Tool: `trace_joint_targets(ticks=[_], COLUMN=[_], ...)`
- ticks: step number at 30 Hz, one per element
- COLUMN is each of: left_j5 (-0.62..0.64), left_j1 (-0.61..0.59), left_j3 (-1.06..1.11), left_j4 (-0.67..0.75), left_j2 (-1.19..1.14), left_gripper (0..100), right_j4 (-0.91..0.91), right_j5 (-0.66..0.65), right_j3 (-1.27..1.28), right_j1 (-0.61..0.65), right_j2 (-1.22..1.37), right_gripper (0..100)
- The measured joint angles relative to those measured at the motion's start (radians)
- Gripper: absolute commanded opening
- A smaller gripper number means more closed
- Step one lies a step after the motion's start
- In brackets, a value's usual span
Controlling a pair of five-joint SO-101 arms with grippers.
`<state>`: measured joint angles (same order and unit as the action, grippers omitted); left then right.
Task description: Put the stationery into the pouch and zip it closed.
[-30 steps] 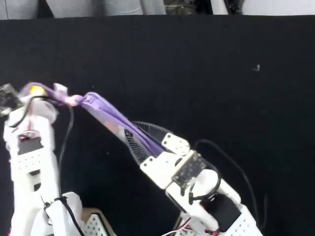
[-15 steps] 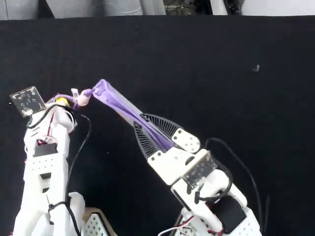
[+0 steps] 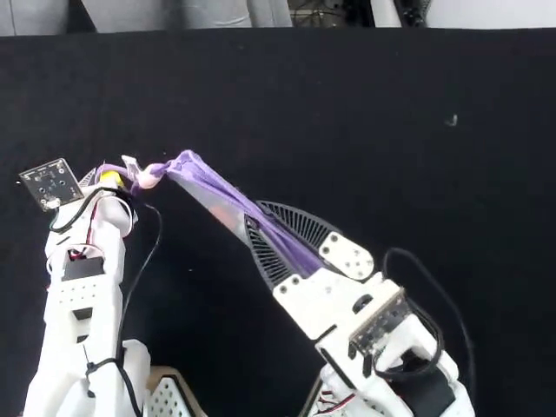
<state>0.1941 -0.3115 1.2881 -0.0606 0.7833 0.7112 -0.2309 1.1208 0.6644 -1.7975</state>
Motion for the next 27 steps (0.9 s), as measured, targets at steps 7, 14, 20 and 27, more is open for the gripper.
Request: trace_joint_targets(ticks=[7,14,20,27], left_j5=[-0.002,-0.002,-0.002,-0.002], left_j1=[-0.005,-0.002,-0.002,0.0], left_j3=[0.023,0.023,0.041,0.037], left_j4=[-0.002,-0.002,0.077,0.308], left_j2=[-0.003,-0.003,-0.003,-0.003], left_gripper=[3,3,3,3], right_j4=[-0.006,-0.006,-0.006,-0.006], right_j5=[-0.029,-0.052,-0.041,-0.029], right_j3=[-0.129,-0.175,-0.135,-0.127], right_j1=[0.0,-0.009,-0.011,-0.012], right_j2=[-0.015,-0.017,-0.018,-0.018], right_gripper=[1.1,1.1,1.5,1.5])
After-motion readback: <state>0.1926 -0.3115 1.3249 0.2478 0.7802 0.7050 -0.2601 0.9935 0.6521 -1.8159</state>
